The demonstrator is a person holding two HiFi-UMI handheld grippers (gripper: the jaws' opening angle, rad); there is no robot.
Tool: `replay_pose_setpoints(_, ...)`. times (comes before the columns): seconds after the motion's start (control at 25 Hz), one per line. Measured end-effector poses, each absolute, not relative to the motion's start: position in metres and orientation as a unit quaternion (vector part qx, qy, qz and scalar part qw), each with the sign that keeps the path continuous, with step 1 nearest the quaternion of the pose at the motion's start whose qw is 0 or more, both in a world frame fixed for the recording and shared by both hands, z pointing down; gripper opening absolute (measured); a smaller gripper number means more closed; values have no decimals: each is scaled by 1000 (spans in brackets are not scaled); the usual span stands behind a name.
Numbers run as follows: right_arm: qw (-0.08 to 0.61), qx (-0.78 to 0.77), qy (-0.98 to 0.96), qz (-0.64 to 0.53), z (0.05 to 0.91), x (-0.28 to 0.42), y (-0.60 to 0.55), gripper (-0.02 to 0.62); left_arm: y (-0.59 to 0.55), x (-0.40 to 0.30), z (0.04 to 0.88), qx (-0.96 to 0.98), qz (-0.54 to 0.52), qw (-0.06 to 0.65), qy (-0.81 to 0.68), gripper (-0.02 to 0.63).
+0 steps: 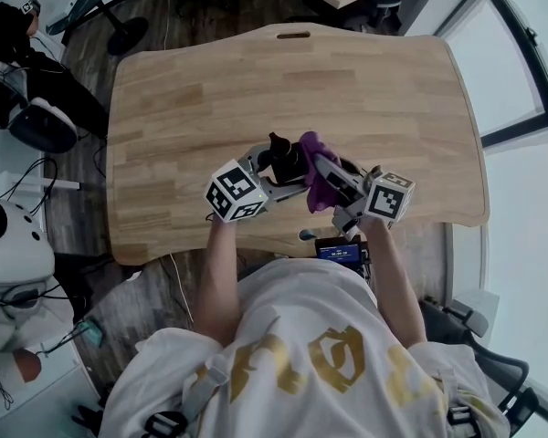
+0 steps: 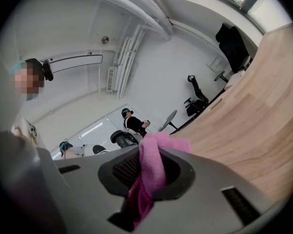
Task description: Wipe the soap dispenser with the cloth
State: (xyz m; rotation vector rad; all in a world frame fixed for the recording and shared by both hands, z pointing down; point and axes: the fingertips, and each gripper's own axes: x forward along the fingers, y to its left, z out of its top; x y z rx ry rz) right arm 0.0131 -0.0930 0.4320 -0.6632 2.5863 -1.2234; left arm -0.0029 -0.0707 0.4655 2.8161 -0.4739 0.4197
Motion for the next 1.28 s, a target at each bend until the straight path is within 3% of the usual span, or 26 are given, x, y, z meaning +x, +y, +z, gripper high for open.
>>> replay_pose_setpoints(0.4, 98, -163, 890, -415, 430, -6, -64, 52, -90, -33, 468, 956, 136, 150, -212, 357)
replay_pose_setpoints(1.04, 130, -242, 867, -415, 430, 9, -99, 52, -64, -10, 438, 979, 80, 157, -105, 357)
replay_pose_setpoints(1.28, 109, -284, 861, -408, 438, 13, -114, 52, -60, -3, 434, 981, 76, 159, -87, 357)
